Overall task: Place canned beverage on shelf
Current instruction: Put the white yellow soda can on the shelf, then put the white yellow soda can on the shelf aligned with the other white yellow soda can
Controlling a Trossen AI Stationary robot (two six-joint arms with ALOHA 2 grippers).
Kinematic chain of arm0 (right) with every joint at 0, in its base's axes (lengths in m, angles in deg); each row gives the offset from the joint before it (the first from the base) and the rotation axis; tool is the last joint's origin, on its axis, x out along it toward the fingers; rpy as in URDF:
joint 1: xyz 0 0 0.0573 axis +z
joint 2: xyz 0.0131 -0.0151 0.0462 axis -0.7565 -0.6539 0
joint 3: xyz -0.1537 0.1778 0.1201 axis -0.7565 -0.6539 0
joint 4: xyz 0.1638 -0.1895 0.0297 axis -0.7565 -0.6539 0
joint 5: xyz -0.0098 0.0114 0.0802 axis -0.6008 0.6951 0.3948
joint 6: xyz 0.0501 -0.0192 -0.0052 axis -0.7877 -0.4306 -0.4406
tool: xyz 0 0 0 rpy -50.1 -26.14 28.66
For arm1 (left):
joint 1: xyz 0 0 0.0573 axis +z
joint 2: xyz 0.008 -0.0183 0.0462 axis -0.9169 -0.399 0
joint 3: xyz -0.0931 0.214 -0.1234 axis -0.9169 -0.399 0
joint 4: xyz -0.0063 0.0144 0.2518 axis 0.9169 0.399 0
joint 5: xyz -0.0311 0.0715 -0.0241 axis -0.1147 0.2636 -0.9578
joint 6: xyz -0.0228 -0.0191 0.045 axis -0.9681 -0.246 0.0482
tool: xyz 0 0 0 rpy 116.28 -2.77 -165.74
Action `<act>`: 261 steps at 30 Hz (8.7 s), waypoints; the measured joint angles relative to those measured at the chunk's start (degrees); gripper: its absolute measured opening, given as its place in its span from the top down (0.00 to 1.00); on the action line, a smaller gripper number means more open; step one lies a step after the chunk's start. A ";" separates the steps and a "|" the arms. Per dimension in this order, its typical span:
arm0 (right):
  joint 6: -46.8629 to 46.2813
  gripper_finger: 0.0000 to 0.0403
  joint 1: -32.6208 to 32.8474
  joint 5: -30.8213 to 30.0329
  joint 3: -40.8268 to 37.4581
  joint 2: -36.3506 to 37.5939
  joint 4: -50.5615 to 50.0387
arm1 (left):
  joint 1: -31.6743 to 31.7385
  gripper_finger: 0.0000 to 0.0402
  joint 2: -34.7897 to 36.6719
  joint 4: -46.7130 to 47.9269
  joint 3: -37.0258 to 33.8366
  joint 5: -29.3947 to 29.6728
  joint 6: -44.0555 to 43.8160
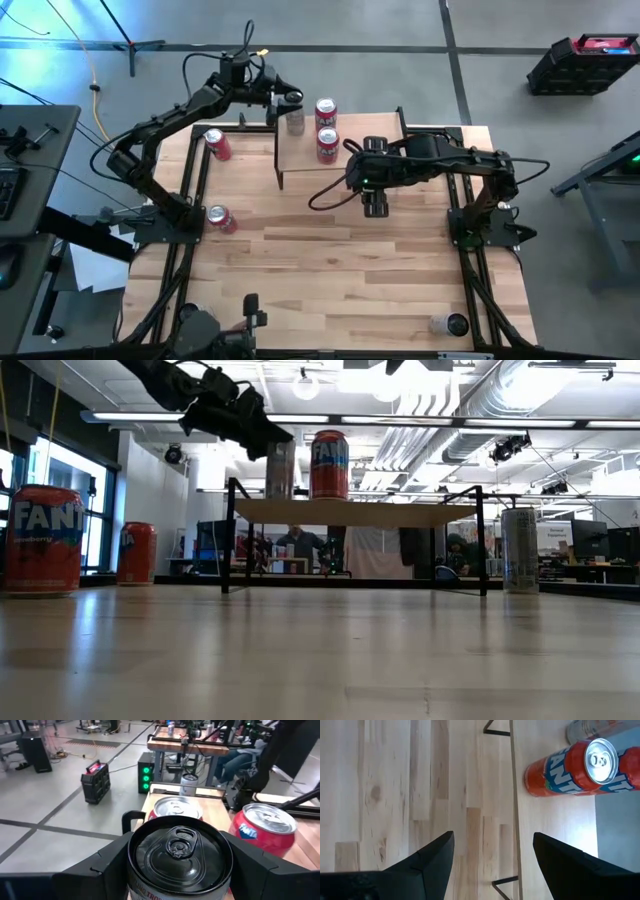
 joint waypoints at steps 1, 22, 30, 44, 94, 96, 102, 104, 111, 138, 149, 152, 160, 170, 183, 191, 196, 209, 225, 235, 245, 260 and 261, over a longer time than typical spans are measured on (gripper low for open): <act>-0.38 0.36 0.00 0.00 0.00 0.00 0.00 | -0.05 0.39 0.00 0.00 0.00 -0.01 0.02; -6.03 0.36 -0.11 0.22 0.00 -0.02 -0.02 | -0.45 0.32 0.02 1.30 -0.02 0.50 5.31; -5.90 0.36 -0.09 0.20 0.00 -0.04 -0.02 | -0.59 0.27 0.32 -1.38 -0.02 0.40 4.73; -5.94 0.36 -0.10 0.15 0.00 -0.04 -0.04 | -2.49 0.26 7.75 -1.70 -0.02 0.45 2.25; -35.19 0.36 25.75 -17.06 -0.09 -5.03 6.29 | -106.50 0.26 16.13 51.58 -0.03 33.04 -104.10; -33.65 0.36 25.74 -17.13 -0.09 -6.04 7.06 | -109.36 0.26 16.06 52.80 -0.04 31.91 -111.21; -29.01 0.36 24.73 -19.82 -0.09 -9.57 7.96 | -116.18 0.26 15.36 60.13 -0.02 30.71 -128.75; -27.80 0.36 24.39 -20.36 -0.09 -10.34 7.98 | -117.37 0.26 14.61 60.86 -0.02 31.91 -130.46; -23.78 0.36 23.65 -24.76 -0.07 -11.30 8.44 | -116.95 0.26 11.29 61.76 -0.04 32.57 -128.70; -24.26 0.36 22.88 -22.75 -0.07 -11.30 8.59 | -113.81 0.26 5.78 64.86 -0.02 36.65 -121.95; -24.02 0.36 22.88 -22.75 -0.07 -11.30 8.59 | -113.82 0.26 3.43 64.68 -0.02 33.24 -125.15; -24.02 0.36 22.88 -22.75 -0.07 -11.30 8.59 | -114.07 0.26 3.43 64.65 -0.02 33.07 -125.89; -24.02 0.36 22.88 -22.67 -0.07 -11.28 8.58 | -114.14 0.26 3.21 64.30 -0.03 32.95 -129.36; -24.02 0.36 22.88 -22.61 -0.04 -11.28 8.57 | -114.14 0.26 2.59 64.35 -0.03 33.18 -126.24; -23.96 0.36 22.88 -22.57 -0.04 -11.23 8.48 | -113.90 0.34 -0.11 64.15 -0.02 32.93 -114.49; -23.82 0.36 22.88 -22.56 -0.04 -11.23 6.68 | -113.71 0.40 -0.01 64.79 0.02 32.75 -102.16; -23.82 0.36 23.34 -22.56 -0.02 -11.23 3.60 | -110.71 0.40 1.38 67.05 2.00 37.49 -89.37; -20.78 0.36 22.47 -22.85 0.00 -10.70 -1.98 | -89.35 0.40 7.65 80.23 19.01 61.17 -35.57; 0.14 0.36 6.32 -31.93 0.94 3.37 -0.47 | -49.98 0.40 6.44 83.23 41.65 68.14 21.80; 1.36 0.36 0.40 -22.63 0.92 7.92 -1.97 | -38.05 0.40 -0.58 76.62 59.08 61.61 34.35; -0.94 0.36 0.81 -18.38 0.90 12.69 -2.01 | -28.67 0.40 -1.95 88.16 62.28 54.44 30.79; -0.38 0.36 0.81 -12.99 0.90 14.96 -2.01 | -32.56 0.40 -0.52 88.18 52.33 52.04 21.96; -0.31 0.36 0.81 -12.46 0.90 14.92 -2.01 | -33.55 0.40 -0.04 88.23 51.28 51.97 21.39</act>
